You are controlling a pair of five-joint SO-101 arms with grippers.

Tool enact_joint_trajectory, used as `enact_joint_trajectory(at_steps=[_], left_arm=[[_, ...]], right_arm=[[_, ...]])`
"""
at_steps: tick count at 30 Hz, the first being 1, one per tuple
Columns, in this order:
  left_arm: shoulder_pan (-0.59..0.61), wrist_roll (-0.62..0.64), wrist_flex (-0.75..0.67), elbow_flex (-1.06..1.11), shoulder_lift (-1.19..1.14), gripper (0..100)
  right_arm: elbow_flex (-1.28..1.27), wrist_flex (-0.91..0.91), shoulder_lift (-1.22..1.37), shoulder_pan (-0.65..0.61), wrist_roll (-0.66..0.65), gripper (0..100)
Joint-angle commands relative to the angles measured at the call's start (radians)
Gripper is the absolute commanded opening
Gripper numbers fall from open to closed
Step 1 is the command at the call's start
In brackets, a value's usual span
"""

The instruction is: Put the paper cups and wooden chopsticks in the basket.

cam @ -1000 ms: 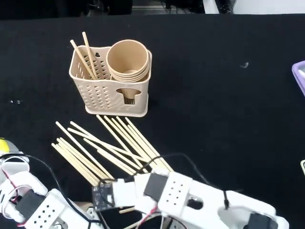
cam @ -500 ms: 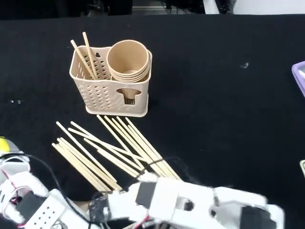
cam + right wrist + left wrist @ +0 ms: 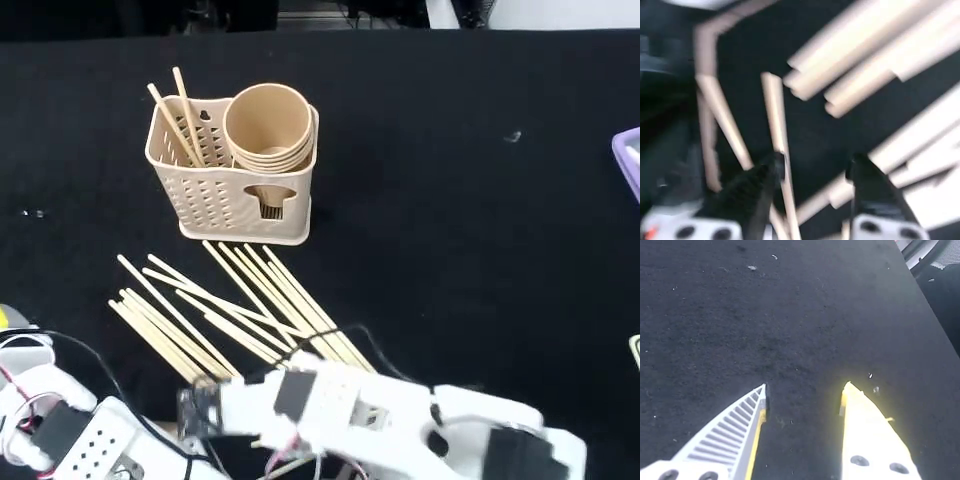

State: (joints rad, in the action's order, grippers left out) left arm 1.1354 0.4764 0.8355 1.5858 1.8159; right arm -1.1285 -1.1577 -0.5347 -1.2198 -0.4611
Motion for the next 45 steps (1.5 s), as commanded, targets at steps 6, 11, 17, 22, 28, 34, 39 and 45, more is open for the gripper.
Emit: enact_joint_trajectory(at_steps=[6,11,17,22,28,34,39,45], left_arm=[[-0.084,-0.038,-0.014,-0.024,0.006,24],[-0.371,-0.253,0.057,-0.038,0.006,24],[-0.826,-0.566,0.236,-0.107,0.000,24],[-1.148,-0.723,0.377,-0.166,-0.002,24],[-1.426,-0.729,0.394,-0.186,-0.005,25],[-1.753,-0.741,0.390,-0.208,-0.114,25],[-1.992,-0.793,0.397,-0.337,-0.382,25],[-2.203,-0.792,0.368,-0.472,-0.732,25]], right_arm=[[0.300,-0.204,0.015,0.307,0.020,20.9],[0.449,-0.328,-0.044,0.493,0.020,20.9],[0.501,-0.425,-0.337,0.741,0.015,20.6],[0.501,-0.407,-0.613,1.046,0.021,20.6],[0.498,-0.359,-0.693,1.409,0.043,20.5],[0.466,-0.235,-0.665,1.626,0.199,20.5],[0.470,-0.226,-0.595,1.702,0.273,20.5],[0.464,-0.222,-0.565,1.772,0.325,20.6]])
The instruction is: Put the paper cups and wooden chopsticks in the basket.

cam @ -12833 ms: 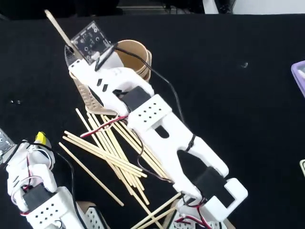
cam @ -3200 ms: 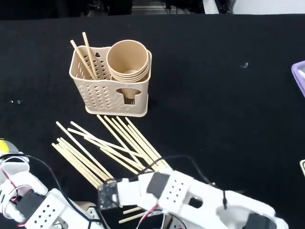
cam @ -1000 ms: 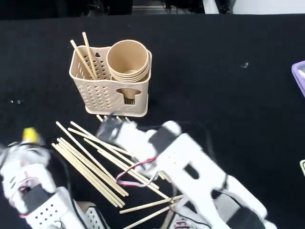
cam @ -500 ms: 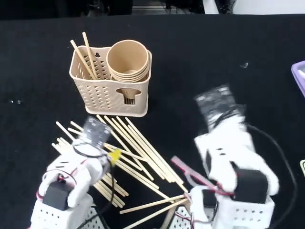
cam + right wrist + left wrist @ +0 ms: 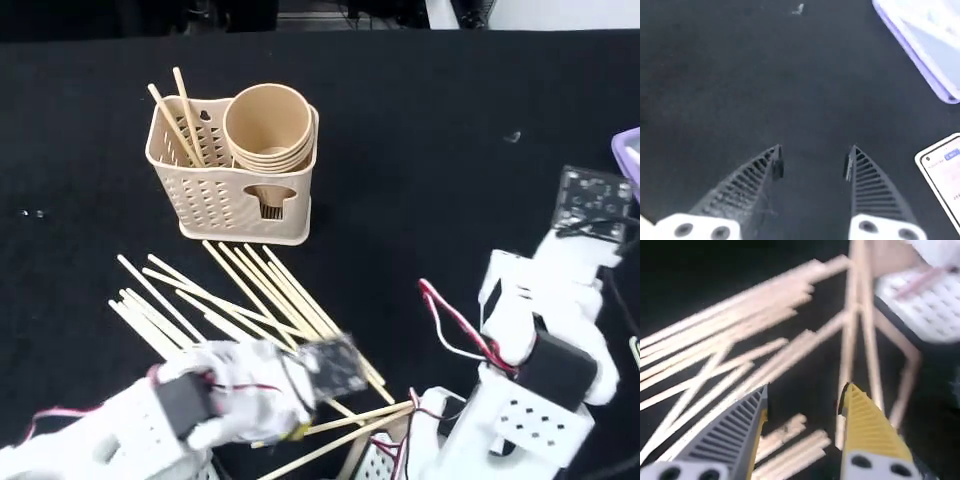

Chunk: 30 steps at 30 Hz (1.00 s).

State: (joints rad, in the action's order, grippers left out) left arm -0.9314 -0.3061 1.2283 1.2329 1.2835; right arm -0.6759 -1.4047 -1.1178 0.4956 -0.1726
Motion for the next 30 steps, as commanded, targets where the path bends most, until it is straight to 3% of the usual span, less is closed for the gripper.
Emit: enact_joint_trajectory(at_steps=[1,5,11,25,30], left_arm=[[-0.156,-0.009,-0.052,-0.125,-0.245,25],[-0.165,-0.008,-0.198,-0.107,-0.411,28],[-0.166,0.106,-0.405,-0.048,-0.535,31],[-0.173,0.109,-0.454,-0.024,-0.572,31],[-0.163,0.106,-0.574,0.048,-0.572,31]], right_arm=[[0.012,0.026,0.018,0.068,0.046,20.6],[0.012,0.028,0.022,0.114,0.063,20.8],[-0.002,0.055,0.022,0.229,0.055,20.8],[-0.033,0.061,0.022,0.242,0.055,20.8],[-0.033,0.061,0.022,0.242,0.055,20.8]])
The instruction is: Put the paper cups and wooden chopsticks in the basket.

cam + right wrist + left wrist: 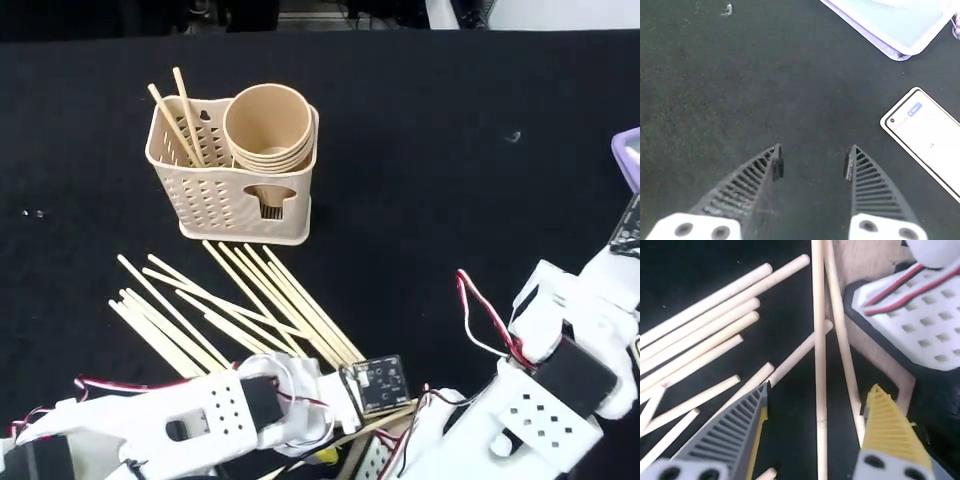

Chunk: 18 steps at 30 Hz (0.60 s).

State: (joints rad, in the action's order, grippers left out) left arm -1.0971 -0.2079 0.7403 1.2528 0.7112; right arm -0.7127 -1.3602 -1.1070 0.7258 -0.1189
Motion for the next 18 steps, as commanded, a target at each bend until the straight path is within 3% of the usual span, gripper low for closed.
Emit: enact_joint_trajectory(at_steps=[1,9,15,18], left_arm=[[0.002,0.009,-0.098,0.035,0.000,31],[0.002,0.009,-0.097,0.042,0.000,30],[-0.010,0.006,-0.094,0.047,0.000,13],[-0.012,0.005,-0.054,0.038,0.009,10]], right_arm=[[0.004,0.015,0.012,0.012,0.002,20.8],[0.004,-0.017,0.007,0.011,0.002,20.8],[0.004,-0.017,0.007,0.011,0.002,20.8],[0.004,-0.015,0.007,0.011,0.002,20.8]])
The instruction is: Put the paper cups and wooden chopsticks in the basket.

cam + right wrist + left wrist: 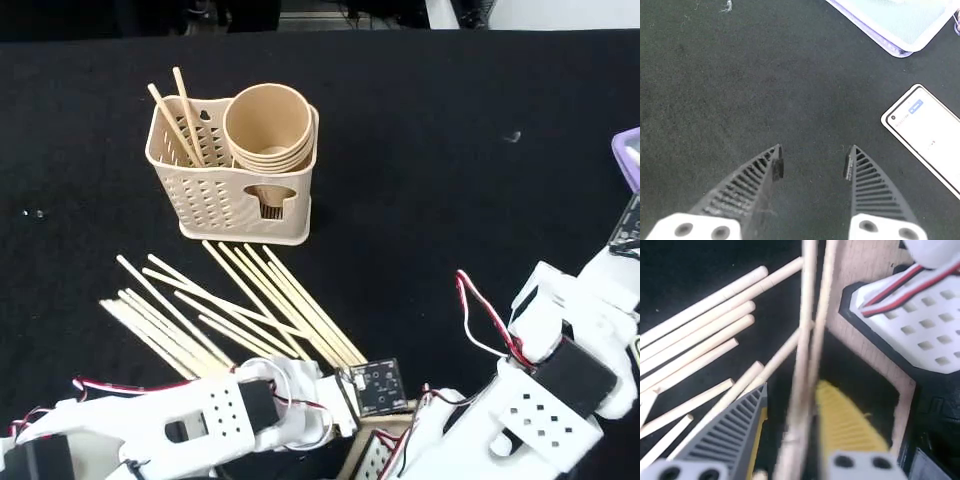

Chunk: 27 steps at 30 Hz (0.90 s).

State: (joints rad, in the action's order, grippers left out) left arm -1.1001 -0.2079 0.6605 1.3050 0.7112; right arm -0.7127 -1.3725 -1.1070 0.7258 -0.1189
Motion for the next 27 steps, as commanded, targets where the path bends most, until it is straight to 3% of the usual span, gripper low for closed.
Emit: enact_joint_trajectory(at_steps=[1,12,22,27], left_arm=[[-0.008,0.005,0.040,-0.015,0.012,10],[0.002,0.003,0.288,-0.156,0.014,3],[0.004,0.002,0.313,-0.171,0.012,3],[0.021,-0.078,0.470,-0.232,0.014,3]], right_arm=[[0.004,-0.005,0.008,0.011,0.002,20.8],[0.004,-0.005,0.010,0.011,0.009,20.8],[0.002,-0.006,0.010,0.011,0.009,20.8],[0.004,-0.006,0.010,0.015,0.014,20.8]])
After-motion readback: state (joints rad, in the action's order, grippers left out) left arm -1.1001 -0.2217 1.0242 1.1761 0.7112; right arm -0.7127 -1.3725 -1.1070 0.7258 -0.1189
